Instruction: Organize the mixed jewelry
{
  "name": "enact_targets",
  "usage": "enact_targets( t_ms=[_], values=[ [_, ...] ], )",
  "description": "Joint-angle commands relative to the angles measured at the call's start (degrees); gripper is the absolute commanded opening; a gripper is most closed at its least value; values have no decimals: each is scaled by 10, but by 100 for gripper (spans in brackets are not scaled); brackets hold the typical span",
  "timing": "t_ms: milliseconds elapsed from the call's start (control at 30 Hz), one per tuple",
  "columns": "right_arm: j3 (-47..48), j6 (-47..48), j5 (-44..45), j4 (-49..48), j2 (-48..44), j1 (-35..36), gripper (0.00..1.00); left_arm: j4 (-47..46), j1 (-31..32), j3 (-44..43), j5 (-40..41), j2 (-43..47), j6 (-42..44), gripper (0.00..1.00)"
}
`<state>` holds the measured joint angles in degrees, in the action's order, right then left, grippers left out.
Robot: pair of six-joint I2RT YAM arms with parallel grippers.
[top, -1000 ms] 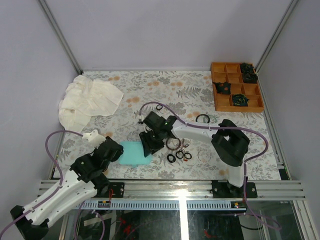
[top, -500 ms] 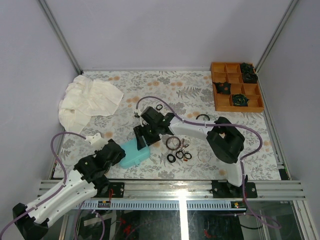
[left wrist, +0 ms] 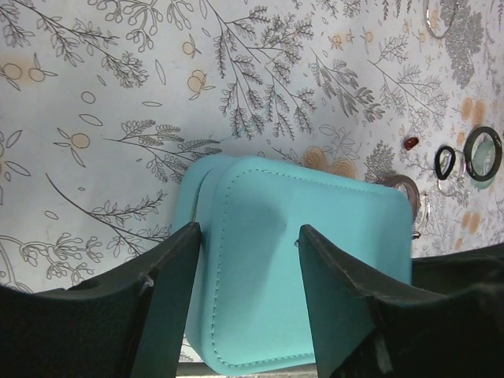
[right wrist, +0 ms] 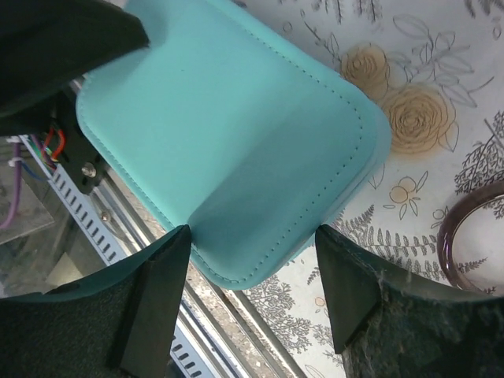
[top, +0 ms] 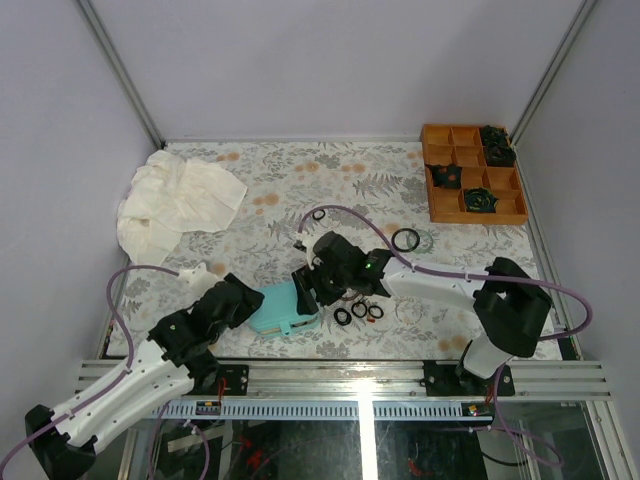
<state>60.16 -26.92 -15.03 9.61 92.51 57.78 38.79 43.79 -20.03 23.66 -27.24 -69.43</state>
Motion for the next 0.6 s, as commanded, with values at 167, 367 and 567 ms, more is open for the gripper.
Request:
enact_targets(
  t_ms=[167, 367, 567],
  values=[
    [12, -3, -5, -94, 48, 10, 65, -116, 6, 8, -21, -17, -11, 47],
    [52, 0, 3, -66, 87, 10, 69, -163, 5, -3, -7, -79, 15, 41],
    [65, 6, 5, -50, 108, 10, 69, -184, -2, -16, 2, -120, 40, 36]
  ],
)
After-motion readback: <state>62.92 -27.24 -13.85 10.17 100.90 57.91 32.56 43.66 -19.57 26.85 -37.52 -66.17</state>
